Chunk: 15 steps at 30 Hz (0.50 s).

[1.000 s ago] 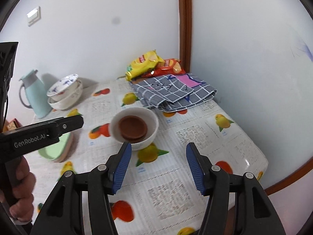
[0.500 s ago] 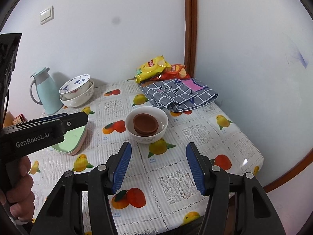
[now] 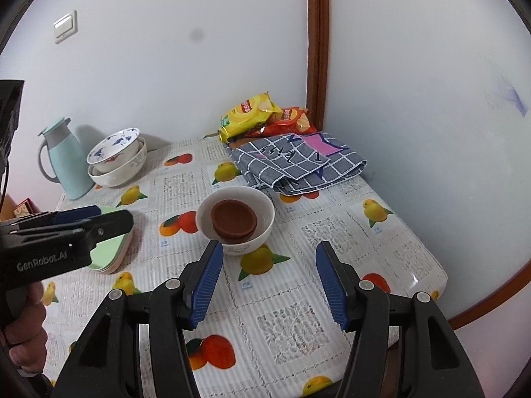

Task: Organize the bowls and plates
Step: 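Move both grippers toward the rim of the white bowl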

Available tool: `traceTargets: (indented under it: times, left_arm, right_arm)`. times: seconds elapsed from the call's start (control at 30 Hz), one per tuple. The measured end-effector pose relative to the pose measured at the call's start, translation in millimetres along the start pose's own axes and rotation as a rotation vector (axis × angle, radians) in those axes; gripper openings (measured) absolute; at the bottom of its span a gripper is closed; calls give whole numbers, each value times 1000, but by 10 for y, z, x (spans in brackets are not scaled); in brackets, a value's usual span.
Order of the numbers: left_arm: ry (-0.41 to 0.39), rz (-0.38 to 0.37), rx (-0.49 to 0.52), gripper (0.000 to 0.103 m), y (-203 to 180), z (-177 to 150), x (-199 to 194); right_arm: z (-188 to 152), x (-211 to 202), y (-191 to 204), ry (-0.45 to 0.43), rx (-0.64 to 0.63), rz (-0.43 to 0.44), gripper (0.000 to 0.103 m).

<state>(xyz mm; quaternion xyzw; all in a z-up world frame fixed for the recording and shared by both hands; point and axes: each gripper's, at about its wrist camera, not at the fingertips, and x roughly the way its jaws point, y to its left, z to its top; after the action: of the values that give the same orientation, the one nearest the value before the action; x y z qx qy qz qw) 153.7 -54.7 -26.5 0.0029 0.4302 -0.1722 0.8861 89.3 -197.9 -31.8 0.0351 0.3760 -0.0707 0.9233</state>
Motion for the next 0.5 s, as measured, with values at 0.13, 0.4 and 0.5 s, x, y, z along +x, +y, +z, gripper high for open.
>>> traceTargets:
  times: [0.13, 0.4, 0.5]
  left_arm:
    - [22, -4, -21, 57, 119, 82, 152]
    - [62, -10, -92, 57, 324, 213, 528]
    - [76, -14, -94, 57, 340, 257, 689]
  right_arm:
    - [68, 217, -10, 23, 11, 14, 58]
    - [176, 707, 22, 82, -25, 21, 58]
    - [209, 902, 0, 111, -19, 27, 58]
